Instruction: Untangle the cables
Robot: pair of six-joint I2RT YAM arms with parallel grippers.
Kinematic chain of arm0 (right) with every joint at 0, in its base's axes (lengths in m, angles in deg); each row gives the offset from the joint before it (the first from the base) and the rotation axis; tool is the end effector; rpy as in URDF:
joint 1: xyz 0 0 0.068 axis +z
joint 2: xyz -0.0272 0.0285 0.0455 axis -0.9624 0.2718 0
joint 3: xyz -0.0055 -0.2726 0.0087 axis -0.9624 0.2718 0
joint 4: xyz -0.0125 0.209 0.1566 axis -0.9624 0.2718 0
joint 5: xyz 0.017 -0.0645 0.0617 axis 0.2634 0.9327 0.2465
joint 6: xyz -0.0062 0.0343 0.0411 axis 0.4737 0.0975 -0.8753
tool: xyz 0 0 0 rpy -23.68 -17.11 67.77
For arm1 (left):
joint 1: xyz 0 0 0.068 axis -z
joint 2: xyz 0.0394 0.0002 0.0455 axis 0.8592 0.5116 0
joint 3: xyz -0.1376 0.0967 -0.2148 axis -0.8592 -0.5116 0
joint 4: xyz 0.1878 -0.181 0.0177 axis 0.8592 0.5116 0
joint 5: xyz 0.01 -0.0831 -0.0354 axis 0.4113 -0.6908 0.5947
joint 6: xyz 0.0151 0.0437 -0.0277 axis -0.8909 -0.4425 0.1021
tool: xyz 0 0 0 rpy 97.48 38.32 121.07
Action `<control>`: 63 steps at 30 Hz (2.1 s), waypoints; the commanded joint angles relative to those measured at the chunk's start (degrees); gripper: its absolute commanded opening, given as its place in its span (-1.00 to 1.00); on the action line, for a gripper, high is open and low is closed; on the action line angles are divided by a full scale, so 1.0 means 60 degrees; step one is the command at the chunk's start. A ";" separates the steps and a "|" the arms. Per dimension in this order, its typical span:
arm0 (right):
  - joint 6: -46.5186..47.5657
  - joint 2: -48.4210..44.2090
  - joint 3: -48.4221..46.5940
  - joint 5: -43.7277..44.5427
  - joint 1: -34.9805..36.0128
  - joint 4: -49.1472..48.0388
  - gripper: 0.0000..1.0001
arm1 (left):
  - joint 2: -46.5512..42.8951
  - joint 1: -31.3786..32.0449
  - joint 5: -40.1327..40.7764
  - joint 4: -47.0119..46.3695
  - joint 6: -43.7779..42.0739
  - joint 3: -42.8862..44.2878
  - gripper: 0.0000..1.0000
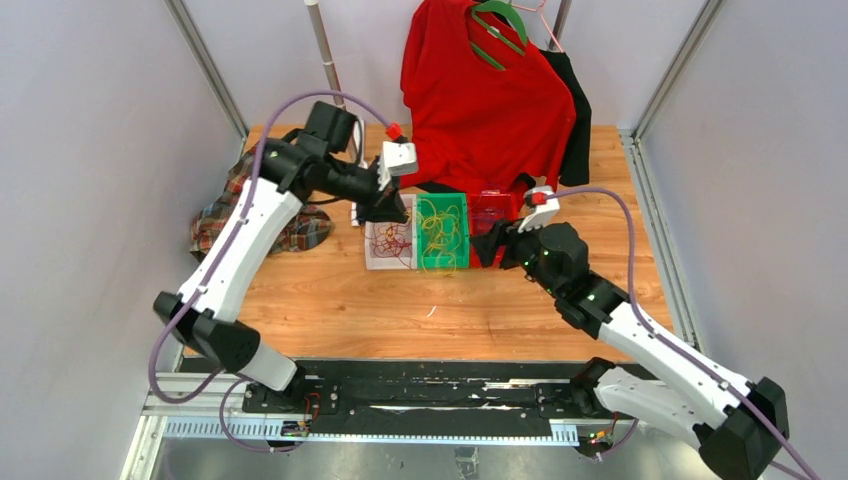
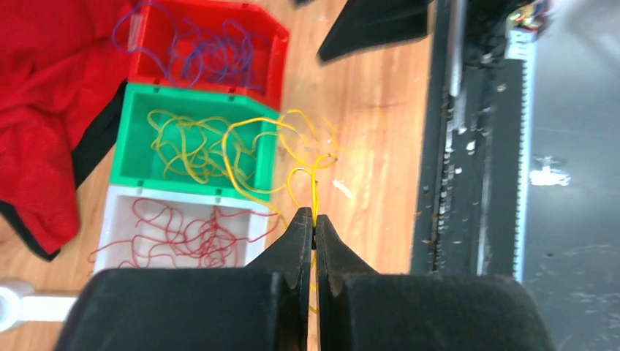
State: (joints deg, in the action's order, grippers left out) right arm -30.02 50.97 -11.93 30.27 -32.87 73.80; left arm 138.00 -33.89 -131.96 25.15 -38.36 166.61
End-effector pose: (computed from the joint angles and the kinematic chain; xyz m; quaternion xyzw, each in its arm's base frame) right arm 0.1678 0.1439 0.3047 -0.0924 0.7522 0.3209 0.5681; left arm 0.2281 -0.1378 0.4373 0.5612 0.6597 -0.3596 0.3472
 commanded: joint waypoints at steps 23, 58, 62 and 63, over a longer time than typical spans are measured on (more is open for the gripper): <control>0.1024 -0.1604 -0.0768 0.1795 -0.1604 0.2226 0.43 | 0.3577 0.1787 0.6429 -0.6637 0.1757 -0.1230 -0.99; 0.2062 -0.0773 0.1862 0.9085 -0.2793 -0.0291 0.45 | -0.2523 -0.3235 0.5027 -0.6800 0.4593 -0.5216 0.96; 0.1449 -0.0074 0.2461 0.9430 -0.3720 -0.0691 0.46 | -0.3336 -0.3822 0.5144 -0.8257 0.4220 -0.7572 0.96; 0.1223 0.0141 0.2551 0.9395 -0.3961 -0.0695 0.46 | -0.3409 -0.3851 0.5217 -0.8698 0.4202 -0.8062 0.96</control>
State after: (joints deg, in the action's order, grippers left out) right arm -19.44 49.05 1.86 79.69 -52.01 75.82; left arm 118.89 -55.64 -99.13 -16.32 -12.94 128.01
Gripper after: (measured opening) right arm 0.727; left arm 0.977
